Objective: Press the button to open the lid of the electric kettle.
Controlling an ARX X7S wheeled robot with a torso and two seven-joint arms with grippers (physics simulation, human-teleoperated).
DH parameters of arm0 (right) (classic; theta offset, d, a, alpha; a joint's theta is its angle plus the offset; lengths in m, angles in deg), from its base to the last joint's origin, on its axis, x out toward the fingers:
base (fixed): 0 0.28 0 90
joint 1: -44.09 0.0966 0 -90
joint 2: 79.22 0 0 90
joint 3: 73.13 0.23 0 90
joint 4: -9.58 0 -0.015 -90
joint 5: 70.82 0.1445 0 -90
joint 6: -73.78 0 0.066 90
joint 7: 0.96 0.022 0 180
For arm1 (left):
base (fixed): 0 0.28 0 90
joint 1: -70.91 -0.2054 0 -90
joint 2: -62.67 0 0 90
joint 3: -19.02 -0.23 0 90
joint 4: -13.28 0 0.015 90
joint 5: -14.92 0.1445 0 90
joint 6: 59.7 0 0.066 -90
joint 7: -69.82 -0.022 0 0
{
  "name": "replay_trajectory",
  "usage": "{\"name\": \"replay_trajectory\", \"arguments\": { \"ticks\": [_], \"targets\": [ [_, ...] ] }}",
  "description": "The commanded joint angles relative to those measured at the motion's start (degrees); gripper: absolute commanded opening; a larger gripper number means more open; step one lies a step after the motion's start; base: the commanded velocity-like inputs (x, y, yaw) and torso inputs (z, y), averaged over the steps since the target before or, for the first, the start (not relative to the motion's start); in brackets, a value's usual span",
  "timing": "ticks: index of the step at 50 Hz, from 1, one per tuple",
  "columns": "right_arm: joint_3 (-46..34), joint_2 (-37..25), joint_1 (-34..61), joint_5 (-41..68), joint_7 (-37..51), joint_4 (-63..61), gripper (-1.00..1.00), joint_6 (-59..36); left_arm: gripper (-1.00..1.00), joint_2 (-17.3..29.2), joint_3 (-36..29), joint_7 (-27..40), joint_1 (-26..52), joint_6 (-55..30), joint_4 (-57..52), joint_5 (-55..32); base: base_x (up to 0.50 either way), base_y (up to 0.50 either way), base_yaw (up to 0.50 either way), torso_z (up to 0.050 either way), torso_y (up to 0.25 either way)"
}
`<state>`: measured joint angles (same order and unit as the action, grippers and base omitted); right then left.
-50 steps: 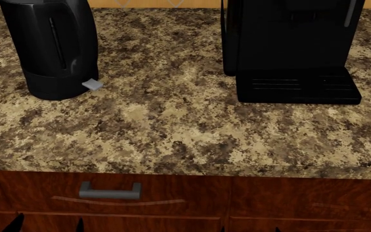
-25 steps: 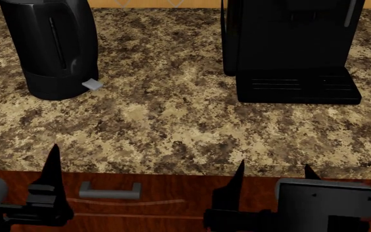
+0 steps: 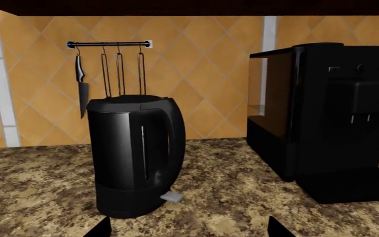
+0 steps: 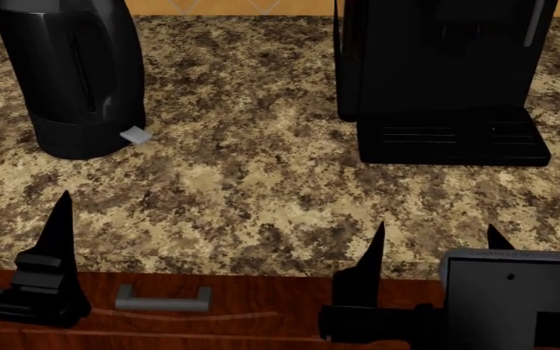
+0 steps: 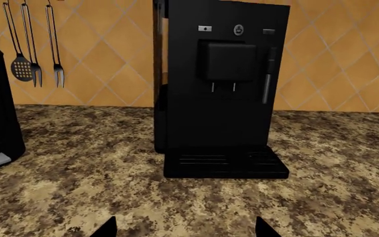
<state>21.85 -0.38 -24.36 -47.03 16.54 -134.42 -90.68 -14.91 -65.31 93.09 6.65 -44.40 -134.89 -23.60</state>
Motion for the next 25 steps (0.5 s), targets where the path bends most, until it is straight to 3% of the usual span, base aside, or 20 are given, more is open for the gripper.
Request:
{"name": "replay_trajectory", "arguments": {
  "ticks": [1, 25],
  "targets": [
    [-1.7, -2.0, -0.2, 0.0, 1.0, -1.8, 1.0, 0.4, 1.0, 1.5, 0.9, 4.3, 2.2, -2.3, -1.3, -6.2, 0.37, 0.0, 0.0, 0.0, 0.0],
    [-1.5, -2.8, 1.0, 2.2, 2.6, -3.8, 1.0, -1.8, 1.0, 5.4, -0.2, 12.8, 3.5, -0.2, -1.0, -16.4, 0.37, 0.0, 0.0, 0.0, 0.0]
  ]
}}
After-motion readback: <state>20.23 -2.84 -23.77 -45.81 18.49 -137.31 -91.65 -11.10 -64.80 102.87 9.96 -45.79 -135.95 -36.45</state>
